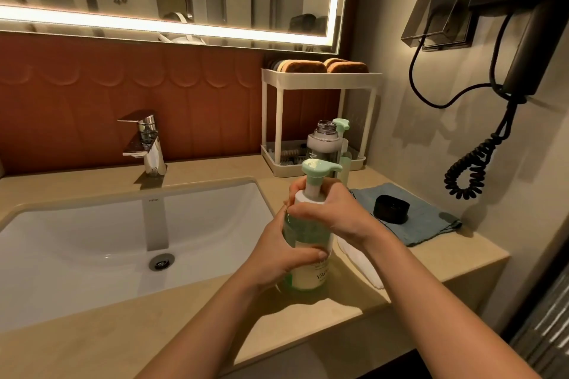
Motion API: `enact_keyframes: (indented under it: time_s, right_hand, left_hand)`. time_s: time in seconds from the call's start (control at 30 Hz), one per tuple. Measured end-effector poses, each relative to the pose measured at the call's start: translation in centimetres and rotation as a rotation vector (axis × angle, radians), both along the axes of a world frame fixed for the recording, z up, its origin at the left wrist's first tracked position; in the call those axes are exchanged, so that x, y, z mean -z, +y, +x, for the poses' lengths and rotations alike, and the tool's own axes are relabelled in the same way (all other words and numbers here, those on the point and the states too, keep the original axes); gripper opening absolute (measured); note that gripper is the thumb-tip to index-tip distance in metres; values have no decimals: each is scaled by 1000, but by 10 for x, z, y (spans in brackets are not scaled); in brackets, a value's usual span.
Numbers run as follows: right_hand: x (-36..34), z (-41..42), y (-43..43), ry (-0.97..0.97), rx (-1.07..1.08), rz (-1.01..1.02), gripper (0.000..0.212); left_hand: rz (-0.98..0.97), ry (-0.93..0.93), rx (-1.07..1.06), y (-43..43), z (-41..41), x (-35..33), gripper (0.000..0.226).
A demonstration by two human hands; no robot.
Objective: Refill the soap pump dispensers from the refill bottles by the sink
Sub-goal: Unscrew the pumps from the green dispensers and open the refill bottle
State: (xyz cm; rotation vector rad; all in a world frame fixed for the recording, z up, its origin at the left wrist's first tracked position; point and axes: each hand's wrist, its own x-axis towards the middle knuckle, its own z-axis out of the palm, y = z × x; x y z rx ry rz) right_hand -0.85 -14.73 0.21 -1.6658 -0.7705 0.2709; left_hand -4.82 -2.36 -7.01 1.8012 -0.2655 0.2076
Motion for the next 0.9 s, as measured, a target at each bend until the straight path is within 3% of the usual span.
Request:
enact_keyframes:
  time_s: [0.57, 0.7, 0.9]
  right_hand:
    - [-12, 25, -1, 77, -339, -90, 13]
    - [-7, 18, -5, 37, -180, -81, 15]
    - [12, -15, 9, -132, 434, -41, 36]
  left_hand:
    - [12, 125, 87, 8, 8, -1, 78]
    - [16, 98, 78, 5, 6, -1, 75]
    - [3, -7, -226, -29, -7, 2, 78]
